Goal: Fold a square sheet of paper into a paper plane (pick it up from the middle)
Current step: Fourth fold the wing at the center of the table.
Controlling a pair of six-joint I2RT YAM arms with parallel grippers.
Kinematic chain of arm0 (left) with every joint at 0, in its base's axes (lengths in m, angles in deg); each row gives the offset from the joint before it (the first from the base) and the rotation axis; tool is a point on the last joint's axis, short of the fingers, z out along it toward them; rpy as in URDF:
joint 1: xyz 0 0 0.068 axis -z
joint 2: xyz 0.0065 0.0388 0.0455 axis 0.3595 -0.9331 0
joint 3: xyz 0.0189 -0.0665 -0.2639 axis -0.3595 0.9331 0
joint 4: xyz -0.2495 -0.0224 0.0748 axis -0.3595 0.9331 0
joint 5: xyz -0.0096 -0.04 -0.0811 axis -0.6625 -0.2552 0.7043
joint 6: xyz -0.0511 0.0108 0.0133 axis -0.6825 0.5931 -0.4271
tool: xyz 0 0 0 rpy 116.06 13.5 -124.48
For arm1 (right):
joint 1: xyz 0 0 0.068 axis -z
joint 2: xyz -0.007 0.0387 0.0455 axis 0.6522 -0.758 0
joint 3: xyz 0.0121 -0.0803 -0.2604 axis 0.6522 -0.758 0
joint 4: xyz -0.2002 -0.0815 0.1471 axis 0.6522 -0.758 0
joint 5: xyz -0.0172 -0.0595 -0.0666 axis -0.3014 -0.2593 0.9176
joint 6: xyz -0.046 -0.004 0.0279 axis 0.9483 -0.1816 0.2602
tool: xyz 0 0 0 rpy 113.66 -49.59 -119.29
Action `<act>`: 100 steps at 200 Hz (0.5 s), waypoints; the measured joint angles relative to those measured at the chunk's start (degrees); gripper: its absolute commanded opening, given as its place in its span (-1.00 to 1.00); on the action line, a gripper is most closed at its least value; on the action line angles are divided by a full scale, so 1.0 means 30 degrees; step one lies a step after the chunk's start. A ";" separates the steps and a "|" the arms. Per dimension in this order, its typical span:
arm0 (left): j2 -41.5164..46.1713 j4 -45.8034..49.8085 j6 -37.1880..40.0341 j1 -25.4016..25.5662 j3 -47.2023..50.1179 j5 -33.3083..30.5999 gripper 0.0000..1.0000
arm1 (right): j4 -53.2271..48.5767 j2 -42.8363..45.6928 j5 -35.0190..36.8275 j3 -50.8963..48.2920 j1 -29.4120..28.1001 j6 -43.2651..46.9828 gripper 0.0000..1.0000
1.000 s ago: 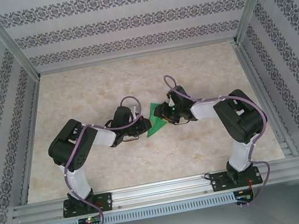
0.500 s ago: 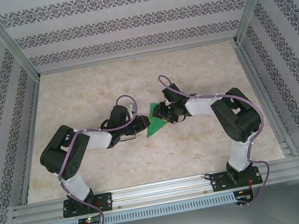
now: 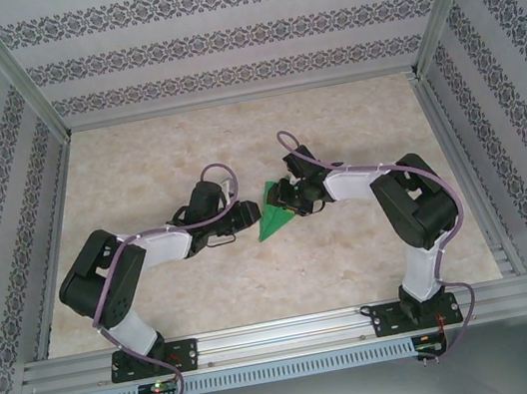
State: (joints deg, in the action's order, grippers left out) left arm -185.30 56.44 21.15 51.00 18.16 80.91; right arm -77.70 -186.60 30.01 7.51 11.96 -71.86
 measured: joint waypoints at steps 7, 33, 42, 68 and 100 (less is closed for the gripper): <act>-0.0299 0.0087 0.0036 -0.0007 -0.0248 0.0204 -0.28 | 0.0124 0.0022 -0.0015 -0.0051 0.0000 0.0000 0.00; -0.1137 0.0277 0.0146 -0.0007 -0.0874 0.0874 -0.28 | 0.0291 0.0066 -0.0087 -0.0168 0.0015 0.0000 0.00; -0.1632 0.0313 0.0197 0.0000 -0.1253 0.1151 -0.28 | 0.0364 0.0073 -0.0138 -0.0204 0.0022 0.0000 0.01; -0.2710 0.0342 0.0277 -0.0007 -0.1916 0.1785 -0.32 | 0.0466 0.0109 -0.0299 -0.0262 0.0044 -0.0007 0.00; -0.3446 0.0342 0.0284 -0.0007 -0.2208 0.2630 -0.45 | 0.0568 0.0160 -0.0313 -0.0342 0.0051 0.0000 0.00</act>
State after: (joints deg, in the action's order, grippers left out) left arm -195.64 57.47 22.00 50.98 11.54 88.80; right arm -76.00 -186.12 29.07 6.48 12.11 -71.86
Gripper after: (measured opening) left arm 0.291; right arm 0.501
